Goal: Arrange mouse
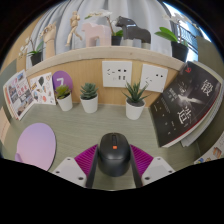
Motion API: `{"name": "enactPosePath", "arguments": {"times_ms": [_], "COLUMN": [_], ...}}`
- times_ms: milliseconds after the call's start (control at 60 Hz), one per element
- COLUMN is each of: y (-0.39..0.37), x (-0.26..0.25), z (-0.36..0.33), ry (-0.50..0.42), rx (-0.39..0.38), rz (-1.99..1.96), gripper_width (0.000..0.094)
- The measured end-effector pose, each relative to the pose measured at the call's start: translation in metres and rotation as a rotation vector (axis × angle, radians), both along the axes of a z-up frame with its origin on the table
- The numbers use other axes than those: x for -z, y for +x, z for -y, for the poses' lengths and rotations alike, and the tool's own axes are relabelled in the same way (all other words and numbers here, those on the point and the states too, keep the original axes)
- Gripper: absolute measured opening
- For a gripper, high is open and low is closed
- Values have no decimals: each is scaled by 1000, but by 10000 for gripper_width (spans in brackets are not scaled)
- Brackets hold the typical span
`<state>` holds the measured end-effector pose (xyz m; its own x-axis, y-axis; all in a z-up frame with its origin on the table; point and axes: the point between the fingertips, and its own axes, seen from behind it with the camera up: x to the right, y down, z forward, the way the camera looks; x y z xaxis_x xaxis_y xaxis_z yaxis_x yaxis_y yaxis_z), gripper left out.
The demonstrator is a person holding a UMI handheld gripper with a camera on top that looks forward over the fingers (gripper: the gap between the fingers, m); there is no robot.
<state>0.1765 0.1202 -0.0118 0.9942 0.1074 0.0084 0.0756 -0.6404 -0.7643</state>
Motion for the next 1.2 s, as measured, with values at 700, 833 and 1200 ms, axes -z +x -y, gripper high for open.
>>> {"name": "enactPosePath", "arguments": {"times_ms": [700, 833, 1200], "y": [-10, -48, -205], "x": [-94, -194, -178], "z": [-6, -6, 18], "ry": [12, 157, 134], "rx": [219, 235, 172], "rz": [37, 23, -15], "gripper_width": [383, 382, 379]}}
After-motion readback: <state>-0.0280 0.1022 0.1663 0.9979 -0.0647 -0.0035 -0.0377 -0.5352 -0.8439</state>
